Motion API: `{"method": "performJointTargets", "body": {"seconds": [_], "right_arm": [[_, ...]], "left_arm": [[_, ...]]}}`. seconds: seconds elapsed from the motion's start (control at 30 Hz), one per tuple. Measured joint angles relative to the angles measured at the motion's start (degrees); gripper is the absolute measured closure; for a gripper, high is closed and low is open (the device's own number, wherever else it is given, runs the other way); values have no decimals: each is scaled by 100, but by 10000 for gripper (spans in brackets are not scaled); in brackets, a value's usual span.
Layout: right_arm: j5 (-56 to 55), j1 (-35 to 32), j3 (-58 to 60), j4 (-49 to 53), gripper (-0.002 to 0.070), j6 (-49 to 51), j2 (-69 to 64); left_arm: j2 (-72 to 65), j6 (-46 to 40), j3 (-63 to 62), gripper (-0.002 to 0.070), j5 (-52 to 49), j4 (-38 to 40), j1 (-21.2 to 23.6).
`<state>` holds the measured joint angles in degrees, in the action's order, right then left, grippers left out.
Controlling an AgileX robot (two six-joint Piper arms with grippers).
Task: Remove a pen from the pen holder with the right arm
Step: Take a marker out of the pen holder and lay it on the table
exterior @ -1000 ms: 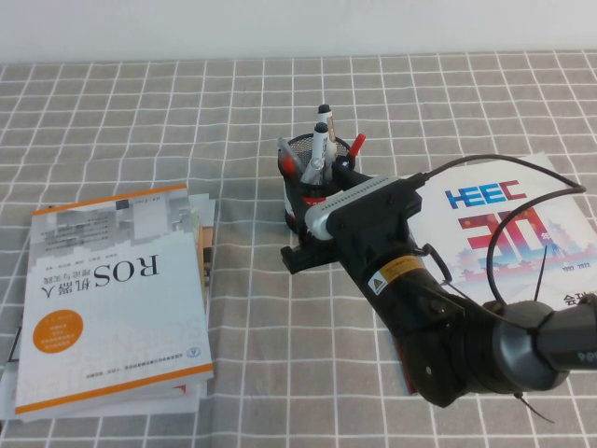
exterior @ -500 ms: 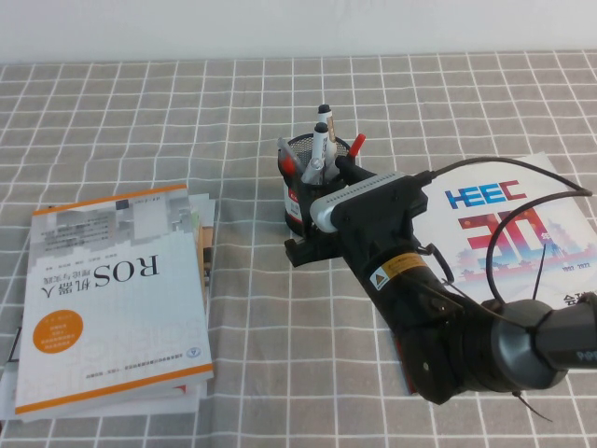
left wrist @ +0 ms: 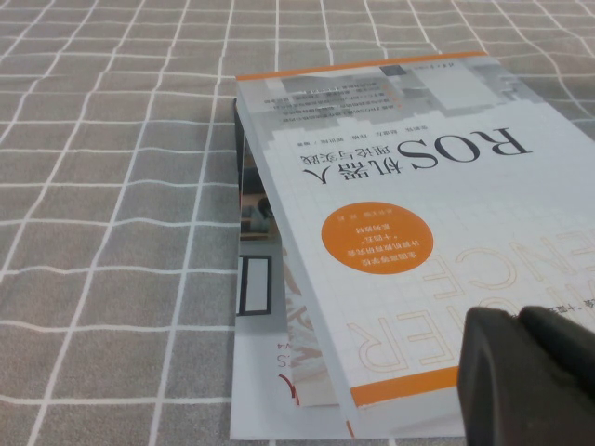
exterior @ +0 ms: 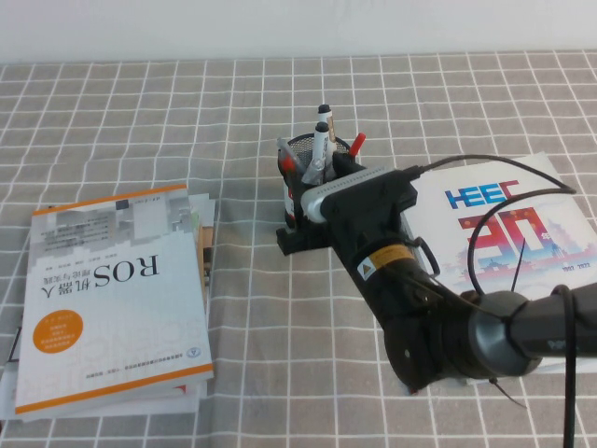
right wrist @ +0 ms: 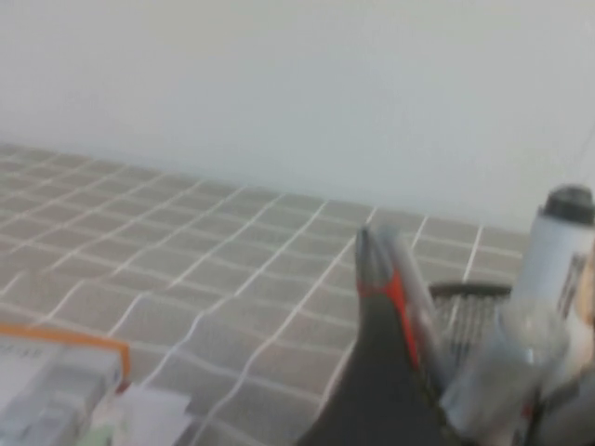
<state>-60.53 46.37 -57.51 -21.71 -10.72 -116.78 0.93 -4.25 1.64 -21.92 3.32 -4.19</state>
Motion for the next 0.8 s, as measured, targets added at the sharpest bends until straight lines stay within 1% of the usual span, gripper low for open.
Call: {"method": "performJointTargets", "body": {"seconds": [0.33, 0.43, 0.5, 0.6, 0.8], "right_arm": [[251, -156, -391, -60, 259, 0, -237], [278, -156, -427, -60, 275, 0, -237], [286, -156, -427, -60, 296, 0, -237], [299, -156, -427, -60, 347, 0, -237], [311, -156, -427, -60, 492, 0, -237]], "left_arm": [[0, 0, 0, 678, 0, 0, 0], [0, 0, 0, 678, 0, 0, 0], [0, 0, 0, 678, 0, 0, 0], [0, 0, 0, 678, 0, 0, 0], [0, 0, 0, 678, 0, 0, 0]]}}
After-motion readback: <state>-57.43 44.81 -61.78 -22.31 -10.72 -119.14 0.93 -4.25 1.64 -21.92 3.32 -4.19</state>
